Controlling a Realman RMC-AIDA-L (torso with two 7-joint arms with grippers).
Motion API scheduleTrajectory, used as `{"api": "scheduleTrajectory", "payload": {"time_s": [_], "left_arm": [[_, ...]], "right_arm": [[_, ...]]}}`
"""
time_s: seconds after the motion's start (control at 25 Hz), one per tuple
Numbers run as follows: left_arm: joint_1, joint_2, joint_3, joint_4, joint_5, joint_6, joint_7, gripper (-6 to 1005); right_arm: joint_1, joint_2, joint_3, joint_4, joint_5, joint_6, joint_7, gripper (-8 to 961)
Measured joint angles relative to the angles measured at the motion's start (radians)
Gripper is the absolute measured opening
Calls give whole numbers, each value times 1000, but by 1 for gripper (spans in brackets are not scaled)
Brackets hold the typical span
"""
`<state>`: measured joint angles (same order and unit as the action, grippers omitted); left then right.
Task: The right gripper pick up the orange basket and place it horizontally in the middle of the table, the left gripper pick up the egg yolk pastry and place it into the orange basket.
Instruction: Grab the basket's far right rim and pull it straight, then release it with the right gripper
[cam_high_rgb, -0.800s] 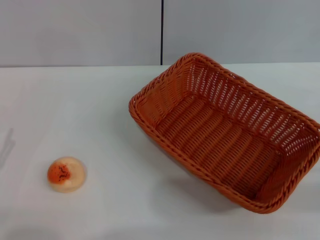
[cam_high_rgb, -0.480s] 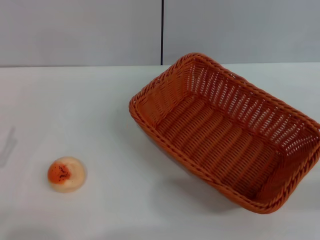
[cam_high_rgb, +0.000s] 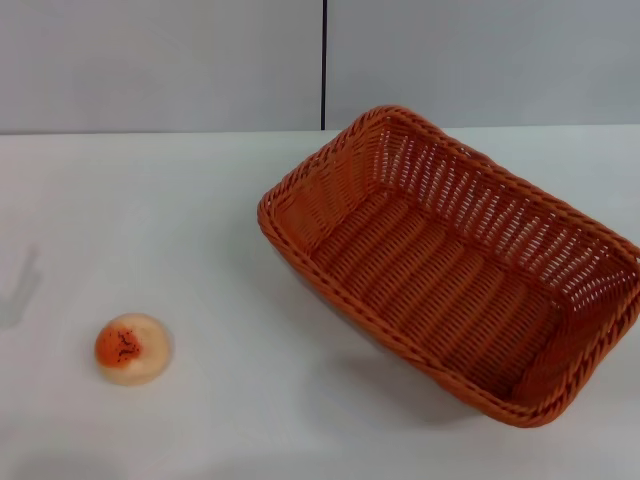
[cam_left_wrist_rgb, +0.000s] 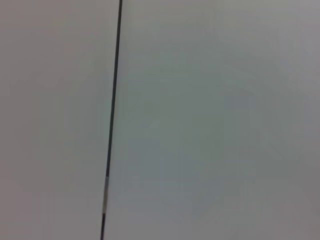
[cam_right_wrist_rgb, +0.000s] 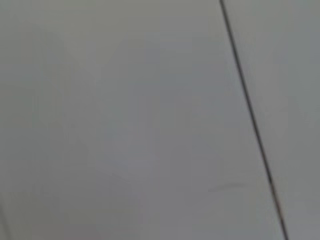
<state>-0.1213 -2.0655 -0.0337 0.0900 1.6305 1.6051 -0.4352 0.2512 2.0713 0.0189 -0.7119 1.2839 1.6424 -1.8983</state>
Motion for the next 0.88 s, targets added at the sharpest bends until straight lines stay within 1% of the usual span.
{"api": "scheduleTrajectory", "payload": {"time_s": [0.12, 0.24, 0.32, 0.44, 0.56, 0.68, 0.76, 0.88], "left_arm": [[-12, 0, 7, 0, 3, -5, 0, 813], [-20, -1, 9, -1, 4, -7, 1, 813], [-24, -1, 10, -6, 4, -7, 1, 813], [-24, -1, 12, -11, 5, -6, 1, 813], [-18, 0, 20, -12, 6, -5, 1, 813], [-5, 1, 22, -12, 6, -1, 1, 813], [6, 1, 20, -12, 5, 2, 1, 813], [14, 1, 19, -12, 5, 4, 1, 813]], "right_arm": [[11, 2, -102, -181, -40, 11, 192, 689], [16, 1, -253, -344, -50, 21, 388, 688], [29, -9, -352, -456, -76, 23, 539, 686], [72, -42, -483, -591, -148, 33, 728, 685], [139, -88, -582, -666, -247, 67, 899, 683], [225, -132, -638, -669, -379, 101, 1020, 681], [286, -150, -656, -650, -463, 122, 1063, 680], [376, -167, -667, -575, -557, 168, 1092, 679]]}}
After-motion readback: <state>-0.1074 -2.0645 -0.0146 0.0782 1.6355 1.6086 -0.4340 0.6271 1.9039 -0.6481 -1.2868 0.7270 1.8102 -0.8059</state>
